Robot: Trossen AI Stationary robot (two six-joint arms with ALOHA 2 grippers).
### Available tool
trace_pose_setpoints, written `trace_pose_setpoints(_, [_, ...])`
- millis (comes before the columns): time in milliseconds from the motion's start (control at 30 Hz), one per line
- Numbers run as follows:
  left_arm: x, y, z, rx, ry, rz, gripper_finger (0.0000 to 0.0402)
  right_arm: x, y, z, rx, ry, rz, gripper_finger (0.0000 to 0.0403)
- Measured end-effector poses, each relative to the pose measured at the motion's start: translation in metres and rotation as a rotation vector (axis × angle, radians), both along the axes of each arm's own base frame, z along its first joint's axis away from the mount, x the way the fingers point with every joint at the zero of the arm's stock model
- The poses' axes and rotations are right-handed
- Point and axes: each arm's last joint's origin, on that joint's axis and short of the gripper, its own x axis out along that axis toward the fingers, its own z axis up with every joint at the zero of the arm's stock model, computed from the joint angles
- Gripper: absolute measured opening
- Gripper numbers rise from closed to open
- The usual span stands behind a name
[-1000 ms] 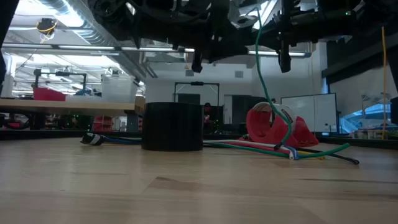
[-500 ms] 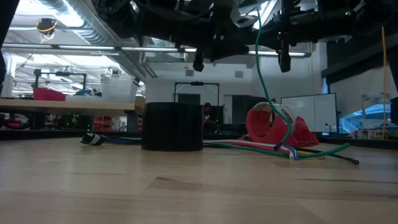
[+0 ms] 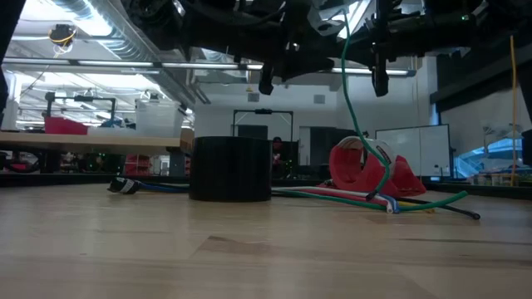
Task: Coil cords
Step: Coil the green wire into the spool
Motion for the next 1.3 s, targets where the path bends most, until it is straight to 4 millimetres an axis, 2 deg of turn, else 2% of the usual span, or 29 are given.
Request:
trace_pose_setpoints(300, [0.011, 0.001, 0.000, 0.012, 0.003, 0.002, 0.0098, 0.000, 0.000, 0.001, -0.001, -0.005, 0.000, 0.0003])
trace_pose_setpoints(600, [0.013, 0.004, -0.005, -0.015, 0.010, 0.012, 0.0097, 0.000, 0.000, 0.001, -0.001, -0.005, 0.000, 0.0003])
trace_pose_setpoints(700, [0.013, 0.004, -0.005, -0.016, 0.012, 0.012, 0.0081, 0.000, 0.000, 0.001, -0.001, -0.005, 0.000, 0.0003])
trace_pose_setpoints(900, [0.013, 0.004, -0.004, -0.004, 0.009, 0.012, 0.0009, 0.000, 0.000, 0.001, -0.001, -0.005, 0.000, 0.0003])
trace_pose_setpoints(1300, [0.012, 0.006, -0.010, -0.080, 0.049, 0.028, 0.0003, 0.000, 0.000, 0.008, -0.014, -0.075, 0.001, 0.0003])
